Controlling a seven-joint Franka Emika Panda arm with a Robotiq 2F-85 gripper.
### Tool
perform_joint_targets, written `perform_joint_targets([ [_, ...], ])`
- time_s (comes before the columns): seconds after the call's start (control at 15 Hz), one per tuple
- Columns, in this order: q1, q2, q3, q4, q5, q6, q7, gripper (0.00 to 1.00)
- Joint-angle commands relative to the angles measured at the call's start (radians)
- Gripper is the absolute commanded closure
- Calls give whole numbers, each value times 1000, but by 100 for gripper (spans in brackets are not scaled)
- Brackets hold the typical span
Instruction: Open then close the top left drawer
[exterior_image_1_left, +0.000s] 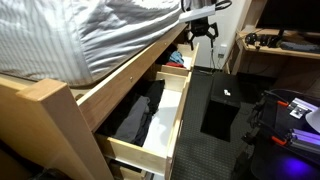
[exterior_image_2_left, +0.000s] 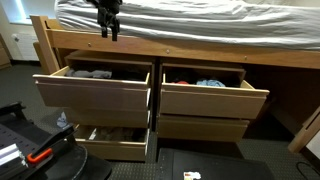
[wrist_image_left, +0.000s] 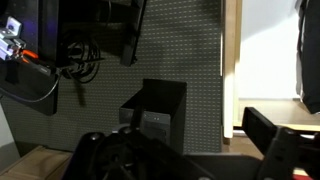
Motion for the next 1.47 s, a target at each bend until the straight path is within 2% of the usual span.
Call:
perform_joint_targets([
  [0.0, -77, -127, 19, -223, 60, 100, -53, 0],
  [0.07, -57, -58, 27, -102, 17, 48, -7, 0],
  [0.13, -68, -72, 26, -130, 17, 52, -12, 0],
  [0.33, -67, -67, 33, -115, 16, 52, -8, 0],
  [0.67, -68, 28, 67, -170, 66, -80, -87, 0],
  [0.87, -62, 77, 57, -155, 44, -168, -62, 0],
  [0.93, -54, 65, 61, -164, 44, -121, -51, 0],
  [1.27, -48, 90, 59, -161, 43, -103, -31, 0],
  [1.4, -43, 157, 64, -178, 42, -86, -24, 0],
])
